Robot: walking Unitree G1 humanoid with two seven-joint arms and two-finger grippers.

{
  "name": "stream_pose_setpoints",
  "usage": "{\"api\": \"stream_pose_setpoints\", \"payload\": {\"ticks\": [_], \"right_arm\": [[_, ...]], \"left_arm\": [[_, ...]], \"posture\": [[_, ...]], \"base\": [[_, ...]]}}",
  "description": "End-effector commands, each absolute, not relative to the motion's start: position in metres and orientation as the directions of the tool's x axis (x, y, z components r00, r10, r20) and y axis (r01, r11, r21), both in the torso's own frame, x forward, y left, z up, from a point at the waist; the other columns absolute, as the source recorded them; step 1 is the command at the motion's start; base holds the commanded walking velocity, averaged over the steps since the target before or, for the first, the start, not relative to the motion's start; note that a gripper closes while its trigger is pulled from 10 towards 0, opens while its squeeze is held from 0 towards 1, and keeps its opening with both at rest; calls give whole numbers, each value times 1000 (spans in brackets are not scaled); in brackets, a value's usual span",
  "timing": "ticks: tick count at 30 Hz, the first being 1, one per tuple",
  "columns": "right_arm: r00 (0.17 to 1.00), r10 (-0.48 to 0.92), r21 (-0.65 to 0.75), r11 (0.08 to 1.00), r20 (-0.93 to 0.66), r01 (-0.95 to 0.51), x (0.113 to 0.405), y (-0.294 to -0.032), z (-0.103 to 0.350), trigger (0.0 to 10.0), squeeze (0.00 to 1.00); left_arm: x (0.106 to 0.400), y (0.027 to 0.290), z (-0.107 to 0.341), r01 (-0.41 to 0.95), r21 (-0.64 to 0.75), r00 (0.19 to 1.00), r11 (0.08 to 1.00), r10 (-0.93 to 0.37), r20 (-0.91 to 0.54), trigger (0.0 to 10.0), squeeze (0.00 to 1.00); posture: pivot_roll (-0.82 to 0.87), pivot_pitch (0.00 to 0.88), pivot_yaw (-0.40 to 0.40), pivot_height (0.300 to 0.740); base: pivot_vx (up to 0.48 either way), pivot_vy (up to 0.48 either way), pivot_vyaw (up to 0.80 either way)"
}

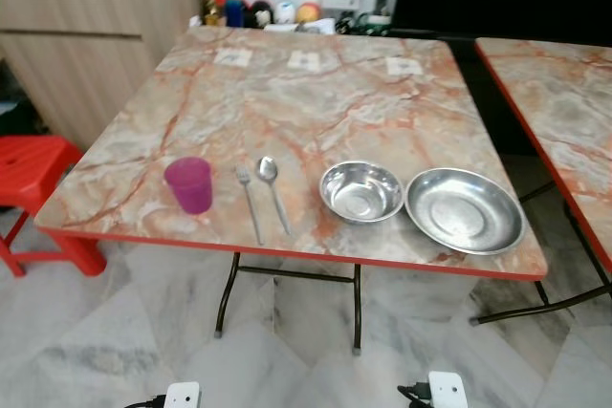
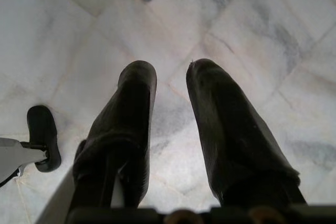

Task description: Setting the table

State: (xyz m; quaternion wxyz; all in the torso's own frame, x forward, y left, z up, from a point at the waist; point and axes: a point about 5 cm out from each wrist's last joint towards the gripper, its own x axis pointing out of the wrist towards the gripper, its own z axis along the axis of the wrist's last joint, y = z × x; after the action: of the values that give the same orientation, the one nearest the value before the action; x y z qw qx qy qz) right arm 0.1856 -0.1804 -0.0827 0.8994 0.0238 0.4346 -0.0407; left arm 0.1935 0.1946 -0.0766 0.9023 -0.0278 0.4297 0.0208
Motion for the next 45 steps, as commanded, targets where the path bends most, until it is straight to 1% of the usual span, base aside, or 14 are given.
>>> {"api": "stream_pose_setpoints", "payload": {"ticks": [1,4,18,23,24,25,29,34,37,40,42,44,45], "right_arm": [[605,-55,6,995,-795,98,181,-182,-85,10000,0],[603,-55,5,995,-796,98,181,-182,-85,10000,0],[616,-48,15,995,-786,97,181,-181,-84,10000,0],[633,-78,12,991,-770,136,181,-183,-84,10000,0],[642,-110,19,981,-759,191,181,-184,-83,10000,0],[646,-119,27,977,-754,212,181,-185,-83,10000,0],[670,-139,49,966,-729,254,181,-187,-81,10000,0],[720,-135,61,969,-680,239,184,-189,-77,10000,0],[724,-161,31,969,-670,243,184,-191,-76,10000,0],[728,-179,36,963,-661,269,183,-192,-76,10000,0],[737,-183,30,963,-651,266,183,-193,-75,10000,0],[745,-187,-12,972,-640,234,184,-193,-74,10000,0],[746,-191,-6,970,-637,243,183,-194,-74,10000,0]], "left_arm": [[186,195,-81,-59,-30,606,998,12,-795,10000,0],[185,195,-81,-58,-29,606,998,12,-796,10000,0],[184,194,-82,-63,-32,602,997,13,-799,10000,0],[183,194,-82,-59,-31,599,998,11,-801,10000,0],[183,193,-83,-58,-32,599,998,9,-801,10000,0],[183,193,-83,-57,-32,598,998,9,-801,10000,0],[181,191,-84,-57,-34,596,998,6,-803,10000,0],[178,188,-85,-58,-40,590,998,2,-807,10000,0],[175,187,-87,-55,-40,585,998,0,-811,10000,0],[173,186,-88,-52,-41,581,998,-3,-814,10000,0],[172,186,-88,-54,-43,579,998,-4,-815,10000,0],[172,185,-88,-54,-43,579,998,-4,-815,10000,0],[172,186,-89,-56,-44,581,997,-3,-814,10000,0]], "posture": [[26,89,-53,740],[26,90,-53,740],[24,86,-54,740],[9,75,-58,740],[8,74,-59,740],[2,67,-64,740],[-4,56,-76,740],[-15,40,-88,740],[-23,33,-93,740],[-30,25,-96,740],[-32,19,-100,740],[-34,17,-100,740],[-38,12,-101,740]], "base": [[0,-300,0],[0,-296,0],[0,0,0],[0,0,0],[0,0,0],[0,0,0],[0,0,0],[0,0,0],[0,0,0],[0,0,0],[0,0,0],[0,0,0],[0,0,0]]}}
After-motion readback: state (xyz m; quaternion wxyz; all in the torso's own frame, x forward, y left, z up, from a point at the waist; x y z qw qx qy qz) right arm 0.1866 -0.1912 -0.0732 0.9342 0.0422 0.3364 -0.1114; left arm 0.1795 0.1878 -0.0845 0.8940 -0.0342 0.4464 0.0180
